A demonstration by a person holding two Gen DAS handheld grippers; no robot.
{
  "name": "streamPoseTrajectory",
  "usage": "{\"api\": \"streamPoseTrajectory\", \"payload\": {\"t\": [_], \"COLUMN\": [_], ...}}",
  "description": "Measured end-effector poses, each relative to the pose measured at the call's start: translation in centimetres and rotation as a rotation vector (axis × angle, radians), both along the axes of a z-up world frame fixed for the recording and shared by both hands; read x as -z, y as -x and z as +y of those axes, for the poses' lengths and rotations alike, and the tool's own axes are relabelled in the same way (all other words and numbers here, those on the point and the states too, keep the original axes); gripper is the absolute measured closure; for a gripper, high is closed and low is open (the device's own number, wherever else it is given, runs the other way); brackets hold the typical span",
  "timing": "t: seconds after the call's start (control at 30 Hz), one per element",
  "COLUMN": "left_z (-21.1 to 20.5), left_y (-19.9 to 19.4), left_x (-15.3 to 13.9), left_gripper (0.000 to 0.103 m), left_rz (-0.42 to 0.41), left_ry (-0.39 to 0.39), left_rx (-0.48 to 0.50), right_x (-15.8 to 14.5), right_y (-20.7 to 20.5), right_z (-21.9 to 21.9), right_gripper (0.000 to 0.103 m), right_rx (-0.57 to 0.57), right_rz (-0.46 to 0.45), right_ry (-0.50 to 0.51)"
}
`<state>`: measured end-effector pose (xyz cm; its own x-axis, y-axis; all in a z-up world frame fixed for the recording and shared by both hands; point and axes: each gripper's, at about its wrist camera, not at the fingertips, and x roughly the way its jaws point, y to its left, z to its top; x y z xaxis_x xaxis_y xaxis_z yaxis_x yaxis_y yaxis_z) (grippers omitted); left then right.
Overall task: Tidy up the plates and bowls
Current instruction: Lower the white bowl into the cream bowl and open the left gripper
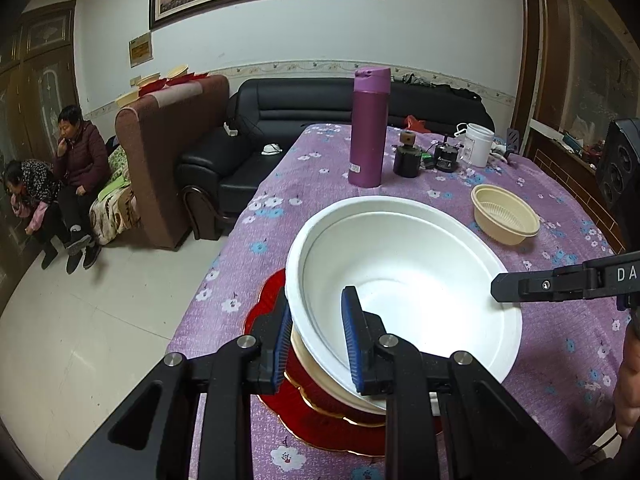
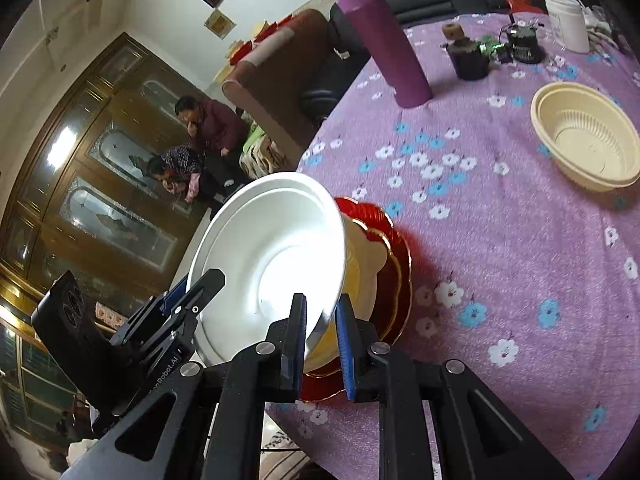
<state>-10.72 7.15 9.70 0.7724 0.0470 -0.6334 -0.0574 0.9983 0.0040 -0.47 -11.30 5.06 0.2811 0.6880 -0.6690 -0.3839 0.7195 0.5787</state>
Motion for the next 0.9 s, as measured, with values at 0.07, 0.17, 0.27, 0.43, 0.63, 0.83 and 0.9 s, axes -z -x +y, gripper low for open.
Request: {"api": "streamPoseTrajectory", "payload": {"t": [0.07, 0.17, 0.27, 0.43, 0.63, 0.83, 0.9], "left_z": [0.0, 0.2, 0.1, 0.0, -0.2, 0.0, 0.2], "left_y": [0.0, -0.3, -0.5, -0.6, -0.5, 0.0, 0.3], "left_x": [0.3, 0.6, 0.7, 0.8, 0.9, 0.6, 0.3], "left_gripper": [0.08, 0.08, 0.08, 0.08, 0.077, 0.056, 0.056], "left_rz": [0.007, 0.016, 0.021, 0.023, 0.026, 0.003, -0.007], "left_ry": [-0.002, 0.001, 0.001, 0.0, -0.002, -0.015, -0.022], "left_rx": [-0.002, -0.006, -0.01, -0.011, -0.01, -0.038, -0.053], "right_x": [0.3, 0.8, 1.1, 1.2, 0.9, 0.3, 0.2], "right_y": [0.1, 0.0, -0.1, -0.1, 0.2, 0.6, 0.6], "right_z": [0.3, 0.5, 0.7, 0.9, 0.7, -0.4, -0.8], "right_gripper": [0.085, 0.085, 0.085, 0.085, 0.06, 0.06, 0.06], "right_rx": [0.001, 0.002, 0.002, -0.001, -0.004, 0.006, 0.011], "right_rz": [0.007, 0.012, 0.011, 0.002, -0.018, -0.031, -0.029], "right_ry": [0.012, 0.024, 0.034, 0.047, 0.039, 0.014, 0.003]}}
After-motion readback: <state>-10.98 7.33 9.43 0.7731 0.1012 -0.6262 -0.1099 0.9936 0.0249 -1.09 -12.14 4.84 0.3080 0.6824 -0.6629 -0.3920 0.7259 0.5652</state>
